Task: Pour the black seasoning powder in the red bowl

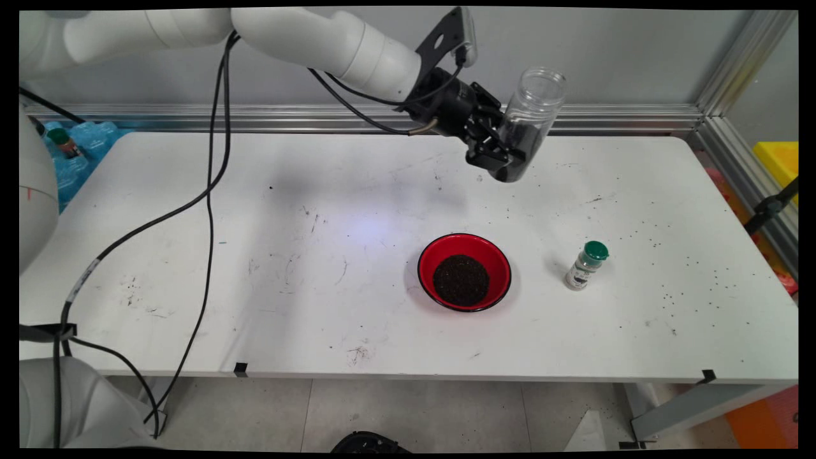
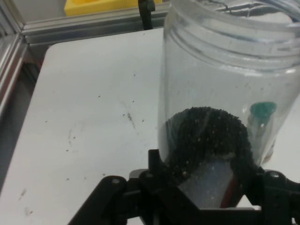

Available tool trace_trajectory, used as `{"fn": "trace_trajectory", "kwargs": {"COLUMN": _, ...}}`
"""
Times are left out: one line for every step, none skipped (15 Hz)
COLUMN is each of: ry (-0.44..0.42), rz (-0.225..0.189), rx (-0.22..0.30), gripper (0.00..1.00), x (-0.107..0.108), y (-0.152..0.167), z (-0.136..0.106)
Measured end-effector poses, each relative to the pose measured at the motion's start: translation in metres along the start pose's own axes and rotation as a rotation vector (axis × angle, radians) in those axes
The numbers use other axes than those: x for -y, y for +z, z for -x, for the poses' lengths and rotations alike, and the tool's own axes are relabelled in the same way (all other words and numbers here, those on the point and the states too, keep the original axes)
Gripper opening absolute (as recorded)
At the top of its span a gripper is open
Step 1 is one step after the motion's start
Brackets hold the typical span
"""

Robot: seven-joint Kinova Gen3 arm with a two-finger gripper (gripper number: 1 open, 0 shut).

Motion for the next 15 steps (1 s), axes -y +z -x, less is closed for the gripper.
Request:
{"fn": "trace_trajectory", "kwargs": {"ry": 0.015, "rz": -0.007, "rx": 0.004, "gripper": 0.0, "x": 0.0, "y": -0.004, "z": 0.001}}
{"fn": "trace_trajectory", "kwargs": {"ry": 0.027, "rz": -0.012, "rx": 0.008, "gripper": 0.0, "x": 0.001, "y": -0.006, "z": 0.001}}
{"fn": "trace_trajectory", "kwargs": {"ry": 0.034, "rz": -0.016, "rx": 0.011, "gripper": 0.0, "x": 0.001, "y": -0.008, "z": 0.001}}
{"fn": "trace_trajectory", "kwargs": {"ry": 0.046, "rz": -0.023, "rx": 0.014, "gripper": 0.0, "x": 0.001, "y": -0.011, "z": 0.002}}
{"fn": "trace_trajectory", "kwargs": {"ry": 0.055, "rz": -0.029, "rx": 0.018, "gripper": 0.0, "x": 0.001, "y": -0.013, "z": 0.003}}
{"fn": "trace_trajectory", "kwargs": {"ry": 0.068, "rz": -0.034, "rx": 0.023, "gripper": 0.0, "x": 0.0, "y": -0.016, "z": 0.003}}
{"fn": "trace_trajectory", "kwargs": {"ry": 0.085, "rz": -0.039, "rx": 0.029, "gripper": 0.0, "x": 0.0, "y": -0.018, "z": 0.005}}
{"fn": "trace_trajectory", "kwargs": {"ry": 0.104, "rz": -0.043, "rx": 0.036, "gripper": 0.0, "x": -0.001, "y": -0.019, "z": 0.006}}
{"fn": "trace_trajectory", "kwargs": {"ry": 0.12, "rz": -0.045, "rx": 0.042, "gripper": 0.0, "x": -0.002, "y": -0.021, "z": 0.007}}
{"fn": "trace_trajectory", "kwargs": {"ry": 0.143, "rz": -0.049, "rx": 0.045, "gripper": 0.0, "x": -0.004, "y": -0.022, "z": 0.009}}
{"fn": "trace_trajectory", "kwargs": {"ry": 0.16, "rz": -0.052, "rx": 0.047, "gripper": 0.0, "x": -0.005, "y": -0.023, "z": 0.01}}
{"fn": "trace_trajectory", "kwargs": {"ry": 0.18, "rz": -0.056, "rx": 0.048, "gripper": 0.0, "x": -0.007, "y": -0.024, "z": 0.011}}
{"fn": "trace_trajectory", "kwargs": {"ry": 0.196, "rz": -0.058, "rx": 0.05, "gripper": 0.0, "x": -0.008, "y": -0.024, "z": 0.012}}
{"fn": "trace_trajectory", "kwargs": {"ry": 0.209, "rz": -0.06, "rx": 0.052, "gripper": 0.0, "x": -0.009, "y": -0.025, "z": 0.012}}
{"fn": "trace_trajectory", "kwargs": {"ry": 0.237, "rz": -0.061, "rx": 0.055, "gripper": 0.0, "x": -0.012, "y": -0.025, "z": 0.014}}
